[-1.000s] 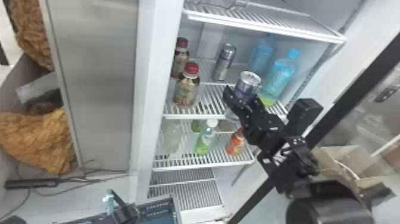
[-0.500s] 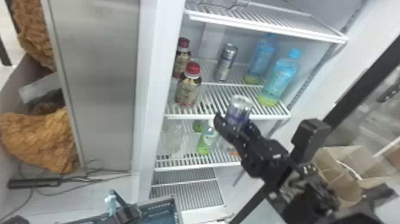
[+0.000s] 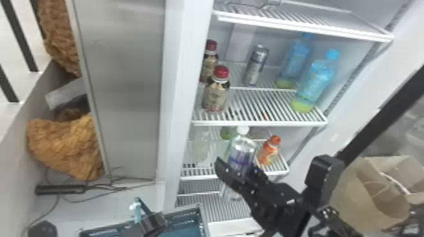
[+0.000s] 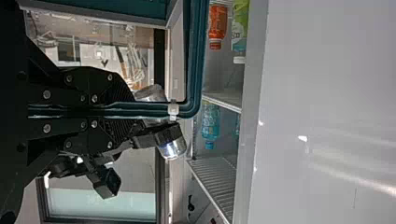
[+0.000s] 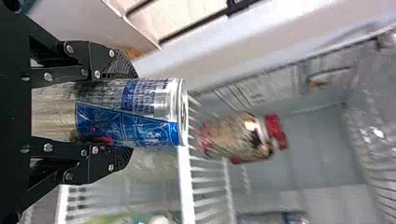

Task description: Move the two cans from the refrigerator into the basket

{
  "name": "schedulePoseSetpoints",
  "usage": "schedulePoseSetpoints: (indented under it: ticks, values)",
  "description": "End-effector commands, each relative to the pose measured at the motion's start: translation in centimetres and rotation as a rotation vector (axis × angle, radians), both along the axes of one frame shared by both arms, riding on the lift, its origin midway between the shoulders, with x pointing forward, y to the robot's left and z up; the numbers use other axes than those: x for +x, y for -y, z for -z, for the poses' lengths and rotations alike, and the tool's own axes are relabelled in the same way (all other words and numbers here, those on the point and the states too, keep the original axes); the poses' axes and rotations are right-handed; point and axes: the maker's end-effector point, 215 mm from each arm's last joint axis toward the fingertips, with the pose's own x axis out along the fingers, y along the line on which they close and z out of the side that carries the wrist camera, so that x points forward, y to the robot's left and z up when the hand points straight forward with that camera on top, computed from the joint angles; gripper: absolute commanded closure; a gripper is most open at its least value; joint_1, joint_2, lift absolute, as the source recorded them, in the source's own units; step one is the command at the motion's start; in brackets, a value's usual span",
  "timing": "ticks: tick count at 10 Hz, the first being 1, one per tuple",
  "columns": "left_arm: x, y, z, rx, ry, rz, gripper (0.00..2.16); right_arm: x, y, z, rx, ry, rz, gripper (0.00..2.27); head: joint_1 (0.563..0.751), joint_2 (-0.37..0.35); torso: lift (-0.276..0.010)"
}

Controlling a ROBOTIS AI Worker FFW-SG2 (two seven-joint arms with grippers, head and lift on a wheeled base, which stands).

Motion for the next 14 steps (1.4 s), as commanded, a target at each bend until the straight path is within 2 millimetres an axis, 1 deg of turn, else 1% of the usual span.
schedulePoseSetpoints:
  ticks: [1, 3, 4, 6, 7, 10, 11, 12, 13, 14]
  values:
    - [-0.1, 0.1, 0.0, -0.002, -0.002, 0.001, 1.19, -1.5, -2.1, 1.5, 0.022, -0.058, -0.047, 1.29, 0.695, -0.247, -0.031]
    - [-0.1, 0.2, 0.1, 0.000, -0.003, 0.001, 1.19, -3.4, -3.8, 2.8, 0.041, -0.129, -0.095, 1.29, 0.695, -0.210, -0.031]
    - [-0.1, 0.2, 0.1, 0.002, -0.003, 0.001, 1.19, -4.6, -4.6, 3.5, 0.048, -0.163, -0.126, 1.29, 0.695, -0.203, -0.031]
    - [0.1, -0.1, 0.1, 0.003, -0.001, -0.004, 1.19, -6.8, -5.7, 5.1, 0.062, -0.237, -0.165, 1.29, 0.695, -0.180, -0.031]
    - [0.2, -0.1, 0.0, 0.003, 0.002, -0.004, 1.19, -7.8, -6.1, 6.0, 0.064, -0.275, -0.190, 1.29, 0.695, -0.169, -0.031]
    - [0.3, 0.0, -0.1, 0.004, 0.004, -0.004, 1.19, -10.0, -6.1, 8.7, 0.056, -0.363, -0.214, 1.28, 0.695, -0.158, -0.031]
    - [0.3, 0.0, -0.1, 0.004, 0.004, -0.004, 1.19, -10.5, -6.3, 9.7, 0.069, -0.389, -0.223, 1.18, 0.695, -0.162, -0.031]
    - [0.3, 0.1, 0.0, 0.005, 0.003, -0.002, 1.19, -10.5, -6.6, 10.4, 0.088, -0.404, -0.240, 1.10, 0.695, -0.163, -0.031]
    - [0.3, 0.1, 0.0, 0.005, 0.003, -0.002, 1.19, -10.3, -6.8, 11.0, 0.101, -0.412, -0.255, 0.87, 0.695, -0.159, -0.031]
    - [0.2, 0.1, 0.0, 0.004, 0.003, -0.001, 1.19, -9.8, -6.7, 11.1, 0.105, -0.408, -0.259, 0.50, 0.695, -0.154, -0.031]
